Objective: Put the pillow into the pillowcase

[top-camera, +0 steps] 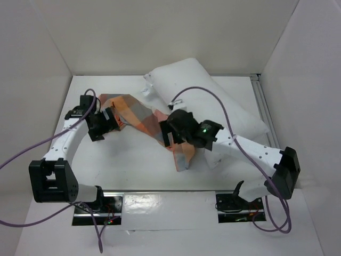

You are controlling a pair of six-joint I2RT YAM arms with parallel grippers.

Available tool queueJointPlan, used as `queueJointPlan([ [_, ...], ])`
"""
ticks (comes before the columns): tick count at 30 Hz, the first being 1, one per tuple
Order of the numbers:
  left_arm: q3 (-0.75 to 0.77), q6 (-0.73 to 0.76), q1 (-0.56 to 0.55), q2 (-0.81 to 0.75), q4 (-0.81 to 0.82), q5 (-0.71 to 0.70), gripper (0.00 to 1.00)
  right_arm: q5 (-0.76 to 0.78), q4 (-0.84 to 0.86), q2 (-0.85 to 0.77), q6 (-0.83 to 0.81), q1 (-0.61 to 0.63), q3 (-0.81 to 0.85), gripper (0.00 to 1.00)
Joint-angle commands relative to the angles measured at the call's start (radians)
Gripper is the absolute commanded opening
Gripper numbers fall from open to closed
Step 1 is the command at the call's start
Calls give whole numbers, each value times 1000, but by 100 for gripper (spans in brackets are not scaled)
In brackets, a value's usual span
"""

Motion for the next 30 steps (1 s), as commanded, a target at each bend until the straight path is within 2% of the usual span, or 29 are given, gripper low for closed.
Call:
queueJointPlan([
  [1, -85, -82, 0, -8, 91, -35, 98, 12, 46, 42, 38, 108, -28, 100],
  [3, -85, -121, 0, 24, 125, -96, 98, 25, 57, 99, 55, 160, -28, 100],
  [6, -75, -161, 42, 90, 104, -220, 98, 38, 42, 195, 121, 148, -37, 100],
  [10, -70, -171, 152, 130, 163, -245, 99, -20, 89, 250, 188, 96, -129, 100],
  [12, -42, -171, 162, 176, 172, -218, 99, -30, 150, 277, 199, 68, -162, 90],
  [14, 20, -181, 171, 282, 182, -218, 99, -12, 160, 340, 213, 53, -162, 75],
  [15, 39, -181, 171, 316, 182, -218, 97, 5, 151, 363, 222, 43, -142, 54],
  [17, 93, -181, 171, 399, 166, -187, 64, 50, 129, 409, 222, 43, -114, 31],
  [18, 111, -181, 171, 413, 154, -178, 39, 85, 91, 409, 222, 43, -78, 5],
  [19, 128, -181, 171, 413, 145, -162, 13, 102, 72, 409, 222, 43, -62, 0],
  [20, 163, -169, 180, 413, 134, -162, 0, 117, 53, 372, 222, 43, -50, 0],
  [22, 203, -153, 180, 379, 104, -162, 0, 134, 25, 312, 190, 53, -17, 0],
  [23, 229, -153, 180, 358, 87, -179, 0, 134, 16, 232, 172, 53, -5, 0],
  [25, 316, -141, 180, 272, 51, -195, 0, 148, 6, 108, 115, 53, 48, 0],
  [30, 543, -130, 215, 97, 30, -158, 0, 157, -17, -54, 2, 62, 205, 0],
])
